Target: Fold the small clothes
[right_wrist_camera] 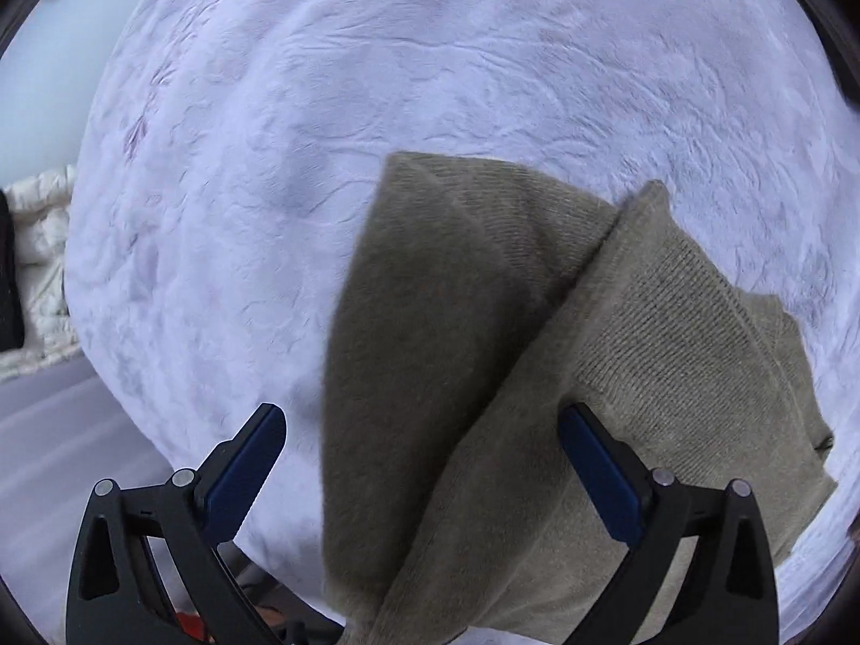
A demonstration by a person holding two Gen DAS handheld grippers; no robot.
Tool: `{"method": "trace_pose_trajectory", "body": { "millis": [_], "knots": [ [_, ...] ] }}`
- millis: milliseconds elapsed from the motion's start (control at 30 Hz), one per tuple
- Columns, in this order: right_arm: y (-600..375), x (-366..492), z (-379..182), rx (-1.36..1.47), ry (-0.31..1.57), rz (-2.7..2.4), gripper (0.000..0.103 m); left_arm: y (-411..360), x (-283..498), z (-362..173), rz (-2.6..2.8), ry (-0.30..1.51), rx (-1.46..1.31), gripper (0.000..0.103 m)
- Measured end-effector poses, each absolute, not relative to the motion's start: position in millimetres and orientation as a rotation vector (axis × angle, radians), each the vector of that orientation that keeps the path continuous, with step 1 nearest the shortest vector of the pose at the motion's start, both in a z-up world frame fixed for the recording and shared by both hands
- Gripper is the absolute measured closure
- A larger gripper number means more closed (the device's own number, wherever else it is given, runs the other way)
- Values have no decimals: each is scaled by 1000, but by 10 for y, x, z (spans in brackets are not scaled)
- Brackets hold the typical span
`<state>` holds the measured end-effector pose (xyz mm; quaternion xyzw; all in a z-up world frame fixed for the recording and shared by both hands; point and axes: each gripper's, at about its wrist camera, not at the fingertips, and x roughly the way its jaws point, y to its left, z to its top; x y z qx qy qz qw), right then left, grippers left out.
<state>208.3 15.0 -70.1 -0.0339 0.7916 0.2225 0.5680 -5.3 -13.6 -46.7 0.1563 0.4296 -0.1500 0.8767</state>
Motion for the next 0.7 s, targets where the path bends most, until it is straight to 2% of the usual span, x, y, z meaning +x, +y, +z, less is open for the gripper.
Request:
{"method": "trace_pose_trajectory", "body": {
  "millis": [67, 133, 333, 533, 700],
  "knots": [
    [-18, 2104, -723, -14, 1839, 476, 82, -137, -40, -438, -312, 903, 318, 88],
    [-196, 2128, -698, 114, 1809, 488, 85, -173, -52, -381, -320, 892, 324, 88],
    [-950, 1977, -214, 400, 1601, 609, 86, -533, -147, -38, -400, 813, 365, 88],
    [-1912, 1753, 316, 600, 1386, 638, 86, -1204, -253, 320, -525, 737, 394, 88],
    [-2907, 1426, 538, 716, 1211, 598, 86, -1810, -413, 344, -642, 700, 460, 88]
  ]
}}
